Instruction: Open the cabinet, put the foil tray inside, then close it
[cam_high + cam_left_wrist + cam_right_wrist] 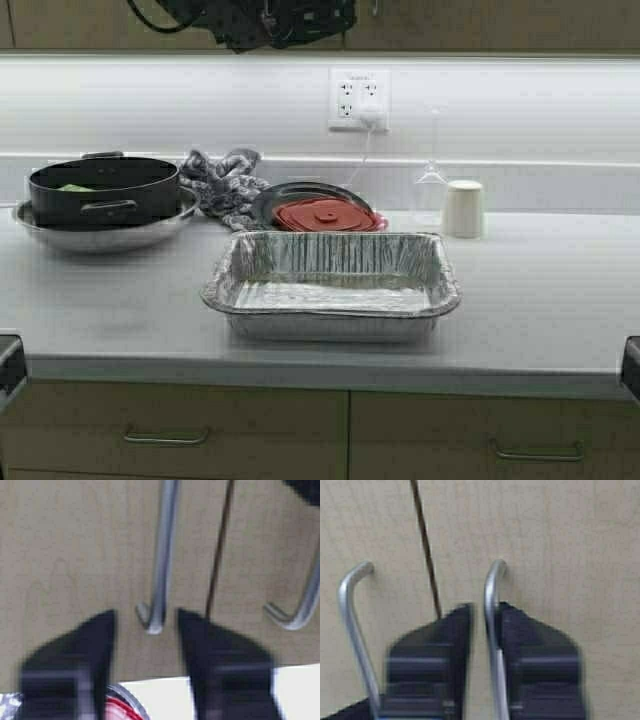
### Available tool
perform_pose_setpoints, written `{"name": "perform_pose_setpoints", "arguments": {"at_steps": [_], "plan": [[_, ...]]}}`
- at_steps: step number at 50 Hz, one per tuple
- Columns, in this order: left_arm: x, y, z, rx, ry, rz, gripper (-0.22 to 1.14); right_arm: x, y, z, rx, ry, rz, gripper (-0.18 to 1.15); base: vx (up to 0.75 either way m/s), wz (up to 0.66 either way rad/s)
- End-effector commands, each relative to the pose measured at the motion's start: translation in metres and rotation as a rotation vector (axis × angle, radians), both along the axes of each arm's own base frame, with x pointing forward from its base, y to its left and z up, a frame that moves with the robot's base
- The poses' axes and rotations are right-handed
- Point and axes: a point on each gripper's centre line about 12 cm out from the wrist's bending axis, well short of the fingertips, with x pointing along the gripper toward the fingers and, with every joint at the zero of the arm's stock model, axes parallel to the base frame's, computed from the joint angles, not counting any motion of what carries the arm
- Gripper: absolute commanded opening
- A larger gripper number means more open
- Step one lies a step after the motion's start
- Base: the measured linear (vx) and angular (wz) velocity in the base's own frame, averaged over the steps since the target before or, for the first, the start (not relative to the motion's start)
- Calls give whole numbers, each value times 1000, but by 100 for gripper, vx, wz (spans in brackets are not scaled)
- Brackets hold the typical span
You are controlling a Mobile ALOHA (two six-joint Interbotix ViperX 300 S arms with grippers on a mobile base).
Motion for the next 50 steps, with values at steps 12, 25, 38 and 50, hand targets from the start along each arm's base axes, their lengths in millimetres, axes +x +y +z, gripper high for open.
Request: {"name": "perform_pose_setpoints", "arguments": {"at_steps": [12,25,38,50], "plan": [[-19,6,41,-7,8,-33,9,-23,-7,14,16,0,12,10,-3,3],[-71,32,44,26,50,-46,3,-71,-7,11,-26,89,110,8,0,0],[-91,44,41,45,57,-48,3,-103,-29,7,-42,111,112,8,-2,-2],[-73,35,43,45,-73,-35,33,-114,-41,9,-43,113,106,8,-3,-3]]}}
